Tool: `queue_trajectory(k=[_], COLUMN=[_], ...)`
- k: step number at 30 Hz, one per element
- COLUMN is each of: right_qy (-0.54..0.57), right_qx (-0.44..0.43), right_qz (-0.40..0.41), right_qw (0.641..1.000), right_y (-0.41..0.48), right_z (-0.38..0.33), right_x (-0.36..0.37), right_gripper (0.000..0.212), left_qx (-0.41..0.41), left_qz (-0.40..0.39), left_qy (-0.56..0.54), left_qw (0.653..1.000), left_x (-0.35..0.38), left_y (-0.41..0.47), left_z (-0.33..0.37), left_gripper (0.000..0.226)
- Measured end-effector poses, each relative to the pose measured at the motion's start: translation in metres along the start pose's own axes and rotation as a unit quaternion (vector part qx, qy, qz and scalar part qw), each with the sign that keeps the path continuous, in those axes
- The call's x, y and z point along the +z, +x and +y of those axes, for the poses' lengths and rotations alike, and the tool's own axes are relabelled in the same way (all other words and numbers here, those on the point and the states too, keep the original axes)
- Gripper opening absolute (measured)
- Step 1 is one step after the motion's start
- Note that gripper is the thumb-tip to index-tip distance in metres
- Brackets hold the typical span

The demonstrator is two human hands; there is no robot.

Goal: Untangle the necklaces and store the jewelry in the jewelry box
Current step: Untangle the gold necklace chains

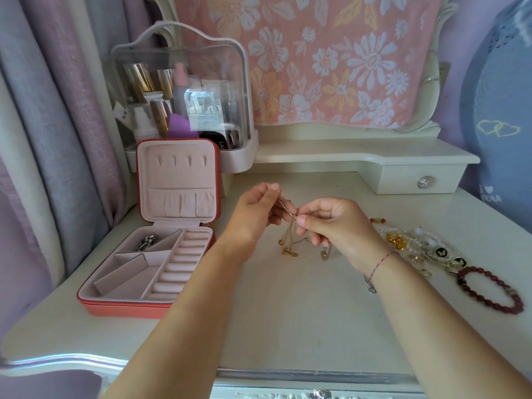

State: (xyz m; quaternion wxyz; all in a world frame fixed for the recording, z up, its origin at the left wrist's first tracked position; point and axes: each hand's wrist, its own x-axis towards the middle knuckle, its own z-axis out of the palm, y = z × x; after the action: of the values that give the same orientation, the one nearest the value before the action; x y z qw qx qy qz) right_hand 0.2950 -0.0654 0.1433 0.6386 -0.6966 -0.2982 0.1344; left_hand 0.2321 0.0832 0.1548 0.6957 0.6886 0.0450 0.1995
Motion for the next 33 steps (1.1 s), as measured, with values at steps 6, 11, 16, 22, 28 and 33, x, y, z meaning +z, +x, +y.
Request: queue_trajectory(k=[6,11,16,22,28,33], right_qy=[0.004,-0.011,-0.029,-0.046,-0.064,-0.08], right_qx=[-0.001,-0.006,0.002,-0.007,-0.043,-0.069], right_qz=[0.016,0.017,0.033,0.062,0.069,0.091], right_qw=[1.0,1.0,0.999,0.997,0.995,0.99], right_y=[0.0001,0.0001,0.0004,0.0013,0.0005,0.0011], right_z=[-0.0014,0.0004,0.0021,0.0009,-0.0007,-0.0007], right_x=[-0.0005,-0.0017,-0.0005,-0.0016,0.0004,-0.0002], right_gripper=[0.005,0.01,0.009,0.004,0.014,0.015], left_qx=[-0.009,-0.004,-0.008,-0.005,0.028,-0.015], left_qz=[0.01,0.016,0.019,0.074,0.031,-0.097], left_qy=[-0.016,-0.021,-0.03,0.086,0.169,0.12], left_qw=[1.0,1.0,0.999,0.994,0.985,0.988], left_x=[-0.0001,0.0006,0.0008,-0.0014,-0.0003,0.0033], left_y=[-0.0001,-0.0006,0.0001,0.0047,0.0043,-0.0014], left_z=[0.0004,-0.0001,-0.0003,-0.0061,-0.0075,-0.0081], left_gripper=[0.027,0.028,0.029,0.018,0.012,0.023])
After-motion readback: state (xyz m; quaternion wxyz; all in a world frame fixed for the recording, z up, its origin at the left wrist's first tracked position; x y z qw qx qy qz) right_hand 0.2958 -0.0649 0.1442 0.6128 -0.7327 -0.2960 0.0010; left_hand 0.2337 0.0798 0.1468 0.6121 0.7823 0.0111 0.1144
